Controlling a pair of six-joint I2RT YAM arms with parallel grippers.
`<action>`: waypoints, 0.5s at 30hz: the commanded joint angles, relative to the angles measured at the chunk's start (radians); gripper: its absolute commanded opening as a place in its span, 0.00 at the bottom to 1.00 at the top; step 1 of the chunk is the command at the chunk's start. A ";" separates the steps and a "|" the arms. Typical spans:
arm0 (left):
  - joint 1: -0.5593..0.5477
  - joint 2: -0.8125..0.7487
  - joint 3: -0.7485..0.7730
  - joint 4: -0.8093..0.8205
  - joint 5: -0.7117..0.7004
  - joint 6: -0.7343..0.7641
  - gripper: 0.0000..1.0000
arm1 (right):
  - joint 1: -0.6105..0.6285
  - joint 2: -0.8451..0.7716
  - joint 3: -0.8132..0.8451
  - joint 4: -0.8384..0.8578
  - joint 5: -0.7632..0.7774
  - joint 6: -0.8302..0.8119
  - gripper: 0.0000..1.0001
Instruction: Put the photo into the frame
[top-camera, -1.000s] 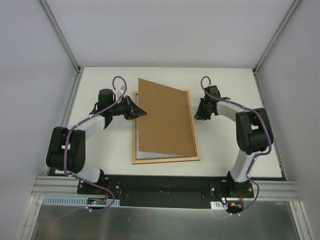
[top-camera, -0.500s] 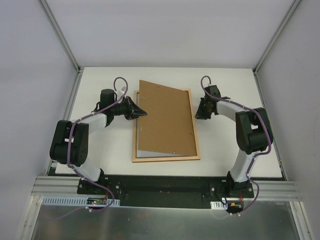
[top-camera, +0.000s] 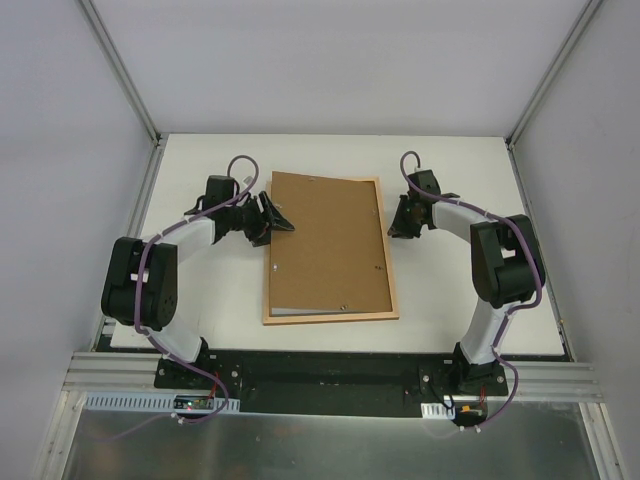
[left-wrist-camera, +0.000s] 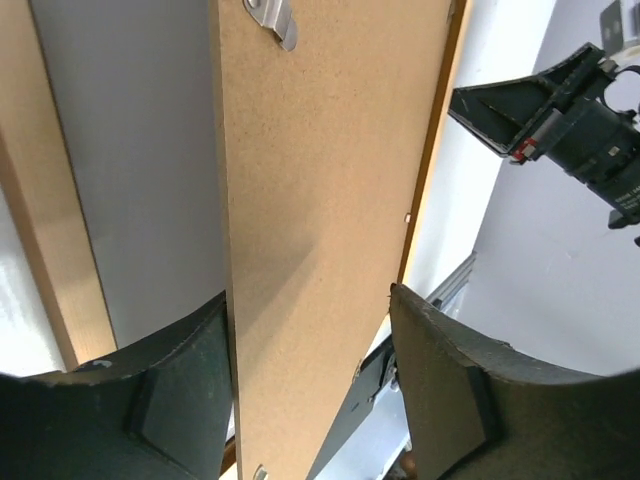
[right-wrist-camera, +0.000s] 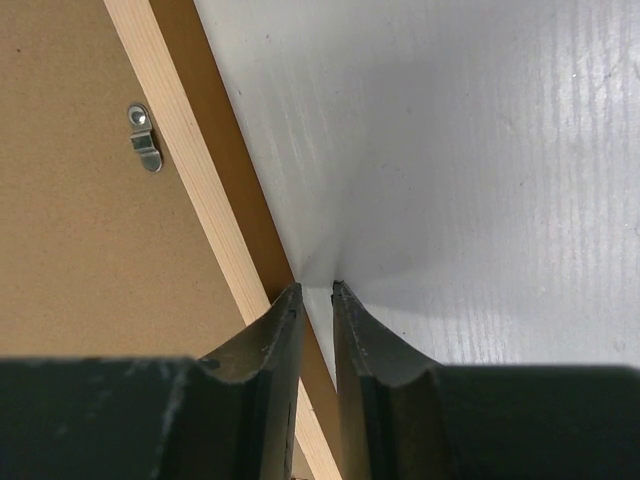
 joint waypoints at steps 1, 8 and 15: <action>-0.008 -0.014 0.072 -0.144 -0.084 0.079 0.60 | 0.016 0.013 0.006 -0.056 -0.005 -0.019 0.22; -0.016 -0.010 0.134 -0.277 -0.190 0.153 0.68 | 0.016 0.010 0.010 -0.059 -0.005 -0.022 0.22; -0.048 -0.011 0.172 -0.369 -0.328 0.207 0.69 | 0.016 -0.004 0.001 -0.062 0.007 -0.036 0.30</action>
